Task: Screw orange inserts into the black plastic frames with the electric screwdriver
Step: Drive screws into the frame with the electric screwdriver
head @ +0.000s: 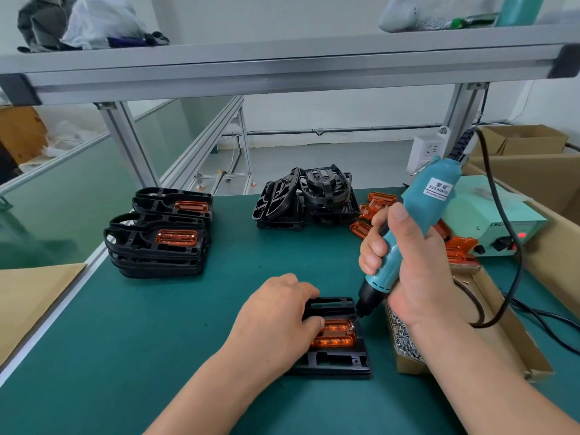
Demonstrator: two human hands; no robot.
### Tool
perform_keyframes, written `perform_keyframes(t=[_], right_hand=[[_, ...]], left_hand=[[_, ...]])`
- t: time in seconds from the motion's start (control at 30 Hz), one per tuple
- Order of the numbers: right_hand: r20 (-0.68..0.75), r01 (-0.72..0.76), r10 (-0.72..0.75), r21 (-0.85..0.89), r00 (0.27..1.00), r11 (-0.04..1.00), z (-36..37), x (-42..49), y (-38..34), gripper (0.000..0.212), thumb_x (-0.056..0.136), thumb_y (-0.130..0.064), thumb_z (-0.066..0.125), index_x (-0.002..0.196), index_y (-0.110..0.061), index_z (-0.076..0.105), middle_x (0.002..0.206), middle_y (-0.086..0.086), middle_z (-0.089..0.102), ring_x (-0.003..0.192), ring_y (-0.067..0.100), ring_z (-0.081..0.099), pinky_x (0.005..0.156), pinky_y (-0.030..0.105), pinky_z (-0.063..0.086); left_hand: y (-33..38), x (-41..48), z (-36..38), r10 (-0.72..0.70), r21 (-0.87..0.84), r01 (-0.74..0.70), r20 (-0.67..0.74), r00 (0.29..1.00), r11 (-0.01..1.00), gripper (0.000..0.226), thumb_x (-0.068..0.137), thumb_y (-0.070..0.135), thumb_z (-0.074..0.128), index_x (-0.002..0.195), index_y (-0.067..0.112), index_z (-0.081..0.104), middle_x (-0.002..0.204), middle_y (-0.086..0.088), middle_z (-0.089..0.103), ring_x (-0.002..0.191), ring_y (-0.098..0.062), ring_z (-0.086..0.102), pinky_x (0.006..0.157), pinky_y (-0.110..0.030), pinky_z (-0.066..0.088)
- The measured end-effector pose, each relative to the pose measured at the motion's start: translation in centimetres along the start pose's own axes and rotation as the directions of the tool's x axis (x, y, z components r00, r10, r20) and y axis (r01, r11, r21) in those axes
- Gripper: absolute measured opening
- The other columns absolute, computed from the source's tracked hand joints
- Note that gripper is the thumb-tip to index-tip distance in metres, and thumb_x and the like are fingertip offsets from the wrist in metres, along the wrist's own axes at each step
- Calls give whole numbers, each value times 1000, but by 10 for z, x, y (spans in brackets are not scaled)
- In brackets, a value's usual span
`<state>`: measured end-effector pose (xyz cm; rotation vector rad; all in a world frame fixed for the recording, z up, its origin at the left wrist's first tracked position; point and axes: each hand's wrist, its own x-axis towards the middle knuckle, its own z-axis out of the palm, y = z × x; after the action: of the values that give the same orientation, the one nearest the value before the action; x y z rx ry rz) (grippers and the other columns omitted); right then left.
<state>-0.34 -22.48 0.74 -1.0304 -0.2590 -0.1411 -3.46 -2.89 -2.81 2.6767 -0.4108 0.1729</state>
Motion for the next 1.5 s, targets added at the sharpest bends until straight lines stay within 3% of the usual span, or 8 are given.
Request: perform_keyframes(t=[0.27,0.5,0.63,0.8,1.3,1.5], right_hand=[[76,31,-24,-82,997,996,7,-4,0,62,73,-65,89,92,-13,62,65,6,48,53,20,47,51,30,41],[233,63,-13,-212,972,975,18,-5,3,59,83,-63,83,97,-9,61,69,9,49,56,25,47,54,31,44],[274,69,10,-277,962,958,25,-3,8,59,83,-64,82,98,-10,64,66,9,51,55,25,48,54,31,45],[274,53,36,-309,961,949,28,0,14,61,84,-63,83,97,-6,64,63,11,52,55,27,48,56,30,47],[282,56,29,-288,959,956,25,0,14,33,91,-37,80,86,-10,62,60,19,45,53,28,42,55,31,45],[307,43,65,-330,949,943,27,-1,14,29,89,-36,80,79,-17,60,57,14,48,52,27,44,56,34,45]], left_hand=[[1,1,5,3,35,-2,-31,1000,999,35,91,47,62,124,36,64,108,13,59,110,-12,55,88,-33,52],[3,1,7,-20,58,23,-54,998,998,28,88,46,61,111,31,64,100,11,59,102,-14,56,83,-37,53],[3,1,8,-25,55,29,-60,998,998,30,87,47,62,113,33,65,99,11,59,100,-14,57,79,-35,52],[2,2,8,-29,62,32,-49,998,998,31,86,47,61,112,32,65,98,10,59,100,-15,58,80,-37,54],[1,1,10,-18,34,21,-70,997,999,32,88,47,63,116,33,64,103,12,61,103,-15,58,80,-35,52],[2,1,9,-27,35,29,-53,998,999,33,88,46,62,119,35,63,104,13,60,104,-14,57,80,-35,51]])
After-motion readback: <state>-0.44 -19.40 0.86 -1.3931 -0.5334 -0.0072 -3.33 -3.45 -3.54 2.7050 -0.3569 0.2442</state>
